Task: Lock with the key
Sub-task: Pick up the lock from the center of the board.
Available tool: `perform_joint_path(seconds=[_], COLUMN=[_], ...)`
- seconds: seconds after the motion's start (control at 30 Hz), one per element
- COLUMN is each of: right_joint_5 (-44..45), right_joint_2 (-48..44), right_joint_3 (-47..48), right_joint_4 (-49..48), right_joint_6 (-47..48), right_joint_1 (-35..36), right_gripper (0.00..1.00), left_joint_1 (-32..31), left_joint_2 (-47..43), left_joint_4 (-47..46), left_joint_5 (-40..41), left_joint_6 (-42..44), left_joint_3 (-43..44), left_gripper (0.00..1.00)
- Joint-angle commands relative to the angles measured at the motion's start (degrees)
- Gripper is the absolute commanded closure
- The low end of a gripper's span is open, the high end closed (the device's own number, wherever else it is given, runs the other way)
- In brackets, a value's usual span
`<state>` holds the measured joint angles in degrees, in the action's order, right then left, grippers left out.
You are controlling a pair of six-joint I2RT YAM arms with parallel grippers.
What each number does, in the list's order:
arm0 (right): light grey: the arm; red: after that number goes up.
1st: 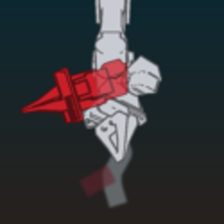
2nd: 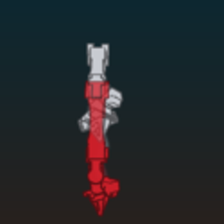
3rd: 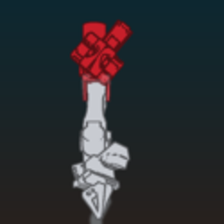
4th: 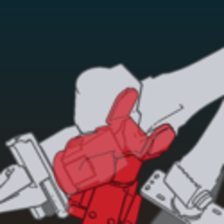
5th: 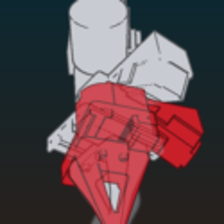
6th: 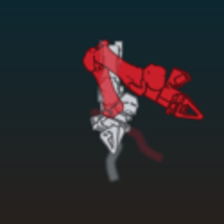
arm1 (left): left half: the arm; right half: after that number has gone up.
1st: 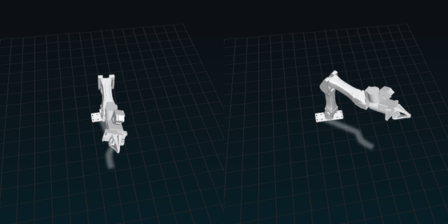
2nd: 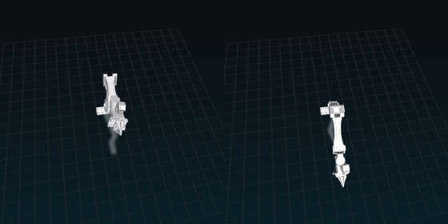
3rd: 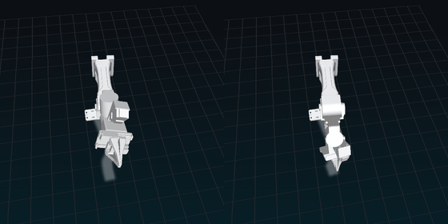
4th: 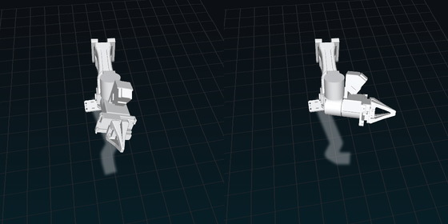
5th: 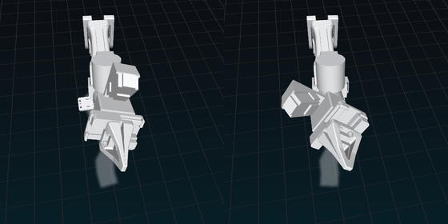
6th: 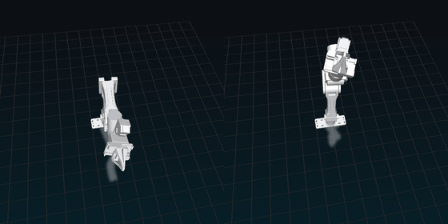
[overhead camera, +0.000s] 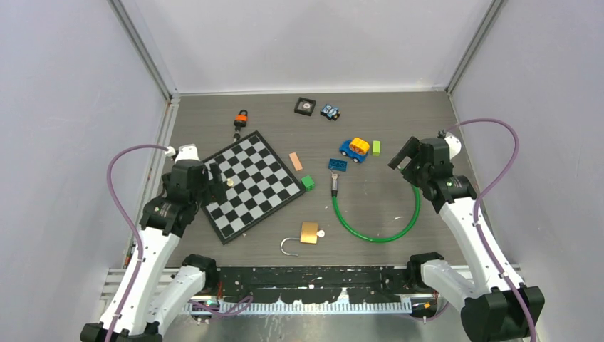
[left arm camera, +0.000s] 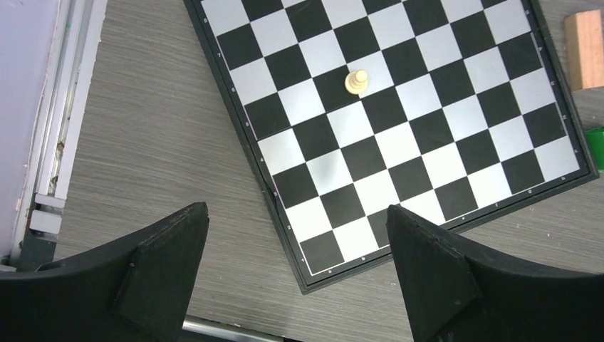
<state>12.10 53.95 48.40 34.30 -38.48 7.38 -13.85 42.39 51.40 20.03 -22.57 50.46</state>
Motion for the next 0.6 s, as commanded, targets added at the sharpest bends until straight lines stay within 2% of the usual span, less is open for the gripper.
perform_joint_path(seconds=[0.0, 0.3, 0.57], right_joint_5=[2.9, 3.7, 5.4], right_joint_2=[1.0, 8.0, 7.2], right_joint_3=[4.2, 9.8, 8.3], right_joint_4=[3.8, 11.2, 11.1], right_joint_6=[-1.0, -0.4, 2.0], right_joint_1=[-0.2, -0.2, -0.2], right_gripper=[0.0, 0.0, 0.0], left_joint_1=[0.2, 0.2, 0.2], left_joint_2=[1.3, 1.3, 0.3], left_joint_4=[0.1, -0.1, 1.8], left_joint_5=[0.5, 0.4, 5.3], left_joint_6=[-0.4, -1.2, -2.5], left_joint_3=[2.4, 2.2, 4.3], left_gripper=[0.02, 0.02, 0.02])
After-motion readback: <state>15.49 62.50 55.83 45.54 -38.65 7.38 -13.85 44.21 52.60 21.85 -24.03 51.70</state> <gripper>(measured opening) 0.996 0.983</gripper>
